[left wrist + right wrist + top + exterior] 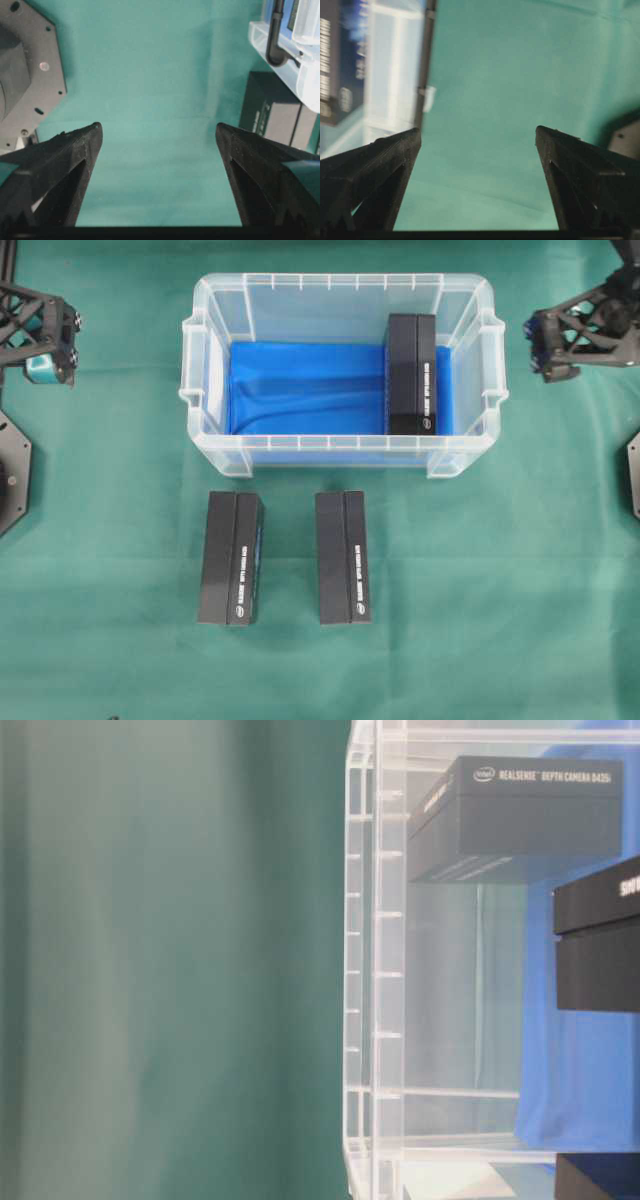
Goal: Take out the box from the case.
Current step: 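Move the right gripper over the right black box in the case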
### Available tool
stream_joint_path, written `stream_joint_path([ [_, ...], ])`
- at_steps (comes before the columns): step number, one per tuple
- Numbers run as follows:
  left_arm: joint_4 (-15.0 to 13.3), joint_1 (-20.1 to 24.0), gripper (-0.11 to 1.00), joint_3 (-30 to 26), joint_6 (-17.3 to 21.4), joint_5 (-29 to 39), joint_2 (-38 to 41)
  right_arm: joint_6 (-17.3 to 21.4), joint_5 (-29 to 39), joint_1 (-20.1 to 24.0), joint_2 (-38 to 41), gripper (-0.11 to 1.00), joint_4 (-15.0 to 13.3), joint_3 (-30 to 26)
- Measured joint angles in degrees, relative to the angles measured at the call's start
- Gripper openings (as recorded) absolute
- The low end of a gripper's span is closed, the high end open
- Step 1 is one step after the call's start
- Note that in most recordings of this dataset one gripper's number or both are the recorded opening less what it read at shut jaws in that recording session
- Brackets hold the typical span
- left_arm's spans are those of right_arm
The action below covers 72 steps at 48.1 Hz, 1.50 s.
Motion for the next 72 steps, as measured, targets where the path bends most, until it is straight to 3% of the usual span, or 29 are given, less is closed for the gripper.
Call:
stream_joint_path([
  [12,0.00,0.00,0.99,0.00,0.26,-0.09,-0.09,0.18,-0.88,0.18,6.77,0.94,0.79,-6.15],
  [35,0.00,0.18,0.99,0.79,1.76,-3.60,-0.88,-0.09,-0.88,2.55,24.70,0.94,1.32,-23.82],
  [56,0.00,1.76,0.99,0.79,4.66,-3.69,-0.97,0.18,0.88,2.99,26.81,0.94,1.32,-26.02],
  [72,0.00,2.20,0.99,0.79,4.75,-3.69,-1.05,0.35,0.97,2.90,26.72,0.94,1.32,-26.02],
])
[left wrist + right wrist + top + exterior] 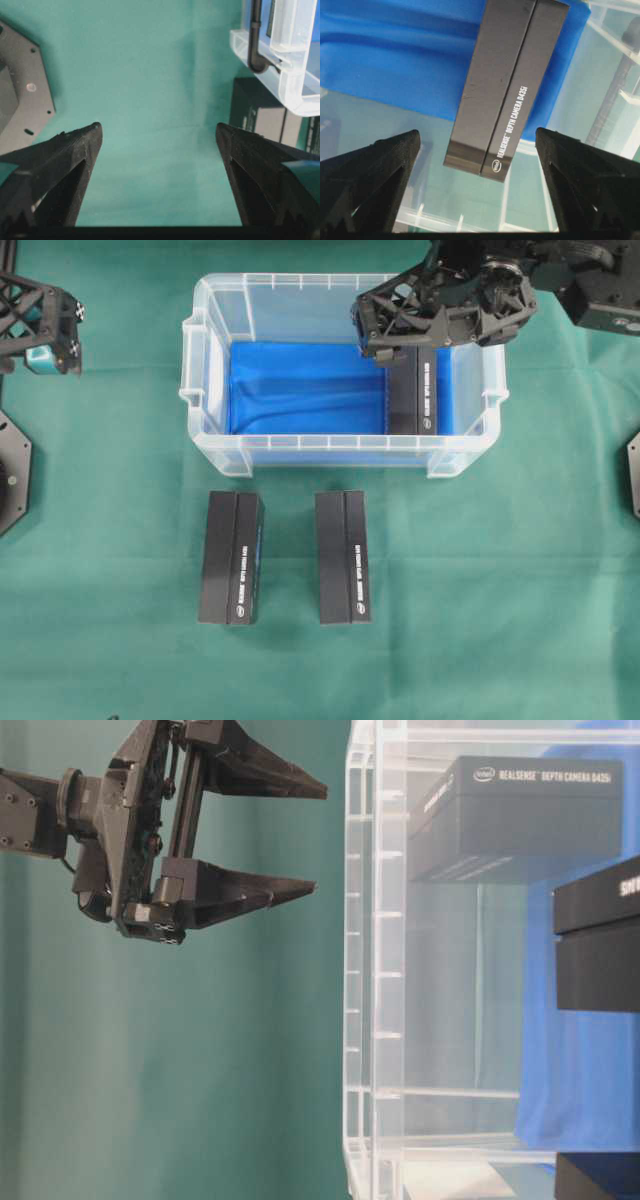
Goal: Take out the box from the case.
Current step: 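Move the right gripper over the right black box in the case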
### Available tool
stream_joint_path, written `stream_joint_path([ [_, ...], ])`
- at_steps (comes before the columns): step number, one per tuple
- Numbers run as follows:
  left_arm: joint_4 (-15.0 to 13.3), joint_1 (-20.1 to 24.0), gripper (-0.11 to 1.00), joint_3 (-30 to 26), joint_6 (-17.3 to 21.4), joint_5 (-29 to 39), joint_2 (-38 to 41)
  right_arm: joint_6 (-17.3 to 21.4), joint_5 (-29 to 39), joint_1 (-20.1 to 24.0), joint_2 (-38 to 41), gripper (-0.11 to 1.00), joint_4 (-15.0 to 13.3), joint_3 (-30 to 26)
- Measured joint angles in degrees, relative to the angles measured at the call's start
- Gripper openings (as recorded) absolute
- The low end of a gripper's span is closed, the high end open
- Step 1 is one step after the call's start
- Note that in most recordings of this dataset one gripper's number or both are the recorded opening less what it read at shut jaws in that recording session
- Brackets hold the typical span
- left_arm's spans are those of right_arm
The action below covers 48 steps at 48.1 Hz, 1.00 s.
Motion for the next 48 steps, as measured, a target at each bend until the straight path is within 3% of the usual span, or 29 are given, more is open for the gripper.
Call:
stream_joint_path([
  [48,0.00,0.00,0.99,0.00,0.00,0.00,0.00,1.23,-0.53,0.00,0.09,0.94,0.00,1.49],
])
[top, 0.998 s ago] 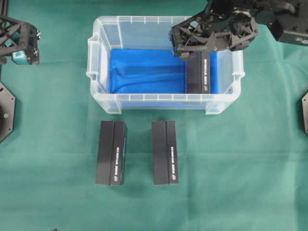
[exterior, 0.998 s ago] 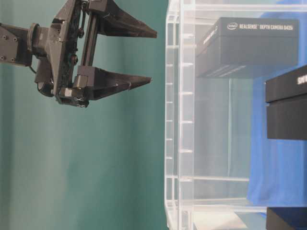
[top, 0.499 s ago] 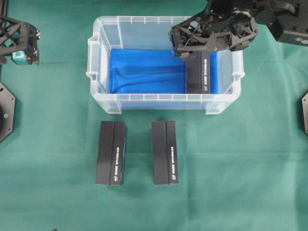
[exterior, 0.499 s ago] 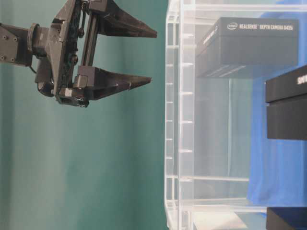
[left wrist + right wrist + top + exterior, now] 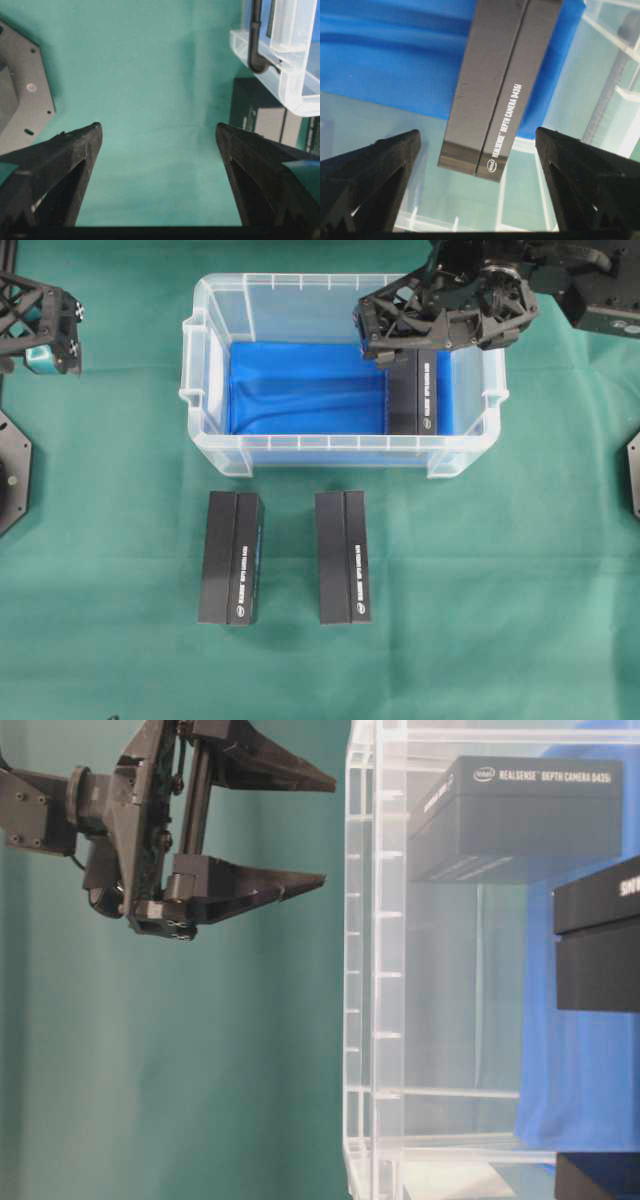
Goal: Take out the box from the case.
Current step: 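Move the right gripper over the right black box in the case, then lower the right gripper around the right box and close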
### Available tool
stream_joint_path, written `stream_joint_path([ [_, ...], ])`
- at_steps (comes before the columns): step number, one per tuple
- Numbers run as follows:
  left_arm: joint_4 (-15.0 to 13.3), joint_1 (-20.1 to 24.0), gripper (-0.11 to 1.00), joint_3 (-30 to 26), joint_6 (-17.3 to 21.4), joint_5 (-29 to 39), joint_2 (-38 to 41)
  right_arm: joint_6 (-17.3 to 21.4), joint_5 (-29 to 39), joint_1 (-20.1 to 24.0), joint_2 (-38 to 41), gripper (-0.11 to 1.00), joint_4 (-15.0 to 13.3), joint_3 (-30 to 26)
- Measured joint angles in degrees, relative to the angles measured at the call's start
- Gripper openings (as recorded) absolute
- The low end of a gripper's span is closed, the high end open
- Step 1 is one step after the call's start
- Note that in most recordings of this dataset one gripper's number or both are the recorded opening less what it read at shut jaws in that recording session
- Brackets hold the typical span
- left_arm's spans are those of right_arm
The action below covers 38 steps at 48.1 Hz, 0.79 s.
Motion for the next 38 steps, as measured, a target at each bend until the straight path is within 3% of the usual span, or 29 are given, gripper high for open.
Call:
stream_joint_path([
  [38,0.00,0.00,0.99,0.00,0.00,0.00,0.00,1.32,-12.92,-0.18,0.00,0.94,0.70,10.63],
])
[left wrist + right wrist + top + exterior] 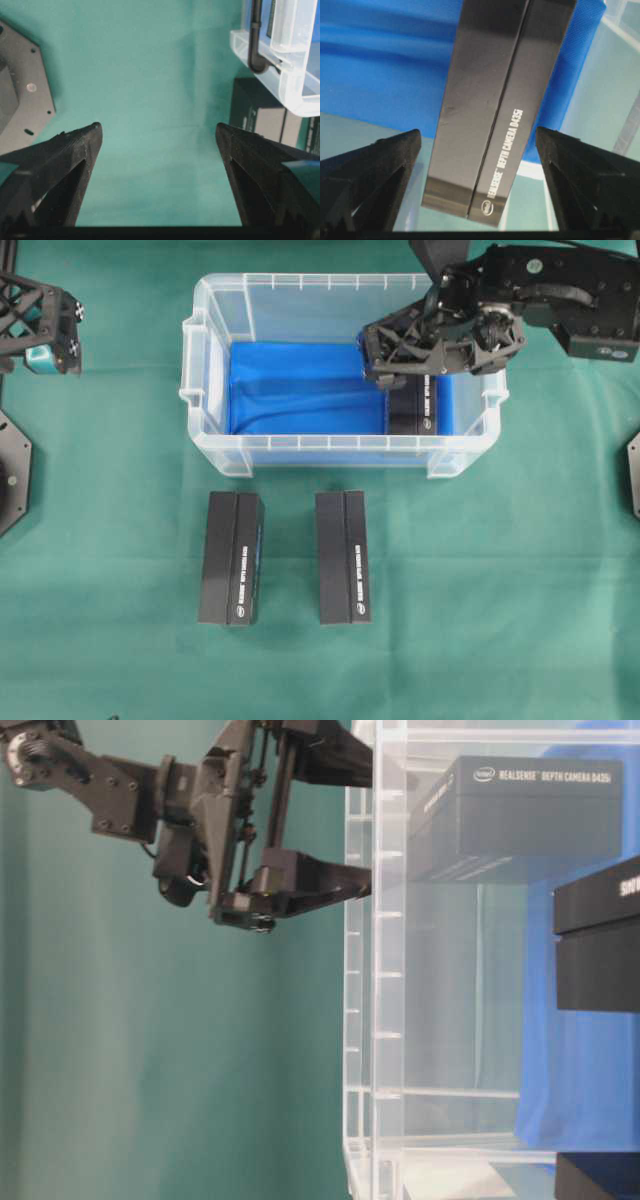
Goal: Take out the box from the case.
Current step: 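Lower the right gripper around the right box and close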
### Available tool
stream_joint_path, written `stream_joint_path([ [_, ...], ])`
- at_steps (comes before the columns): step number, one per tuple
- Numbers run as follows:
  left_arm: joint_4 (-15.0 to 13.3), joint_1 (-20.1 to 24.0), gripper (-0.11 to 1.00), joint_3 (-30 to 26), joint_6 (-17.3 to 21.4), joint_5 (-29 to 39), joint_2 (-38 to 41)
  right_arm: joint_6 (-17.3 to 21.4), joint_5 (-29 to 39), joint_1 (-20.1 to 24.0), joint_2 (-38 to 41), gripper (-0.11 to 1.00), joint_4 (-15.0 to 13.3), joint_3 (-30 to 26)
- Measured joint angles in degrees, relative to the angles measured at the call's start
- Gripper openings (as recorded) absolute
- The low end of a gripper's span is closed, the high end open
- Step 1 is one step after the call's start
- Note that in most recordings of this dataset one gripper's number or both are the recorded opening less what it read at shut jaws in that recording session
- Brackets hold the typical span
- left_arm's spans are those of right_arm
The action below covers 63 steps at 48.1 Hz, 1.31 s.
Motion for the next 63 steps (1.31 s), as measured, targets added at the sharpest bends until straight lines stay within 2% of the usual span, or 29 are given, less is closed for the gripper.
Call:
stream_joint_path([
  [25,0.00,0.00,0.99,0.00,0.00,0.00,0.00,-0.09,-4.13,-0.44,2.55,0.94,0.00,1.32],
  [55,0.00,-0.18,0.99,0.09,-0.18,0.00,0.00,0.00,-4.31,-0.53,3.34,0.94,0.26,1.85],
  [60,0.00,-0.18,0.99,0.00,-0.18,0.00,0.00,-0.09,-4.13,-0.62,3.43,0.92,0.53,1.85],
  [63,0.00,-0.18,0.99,0.00,-0.18,0.00,0.00,0.00,-3.87,-0.70,3.43,0.87,0.79,1.85],
])
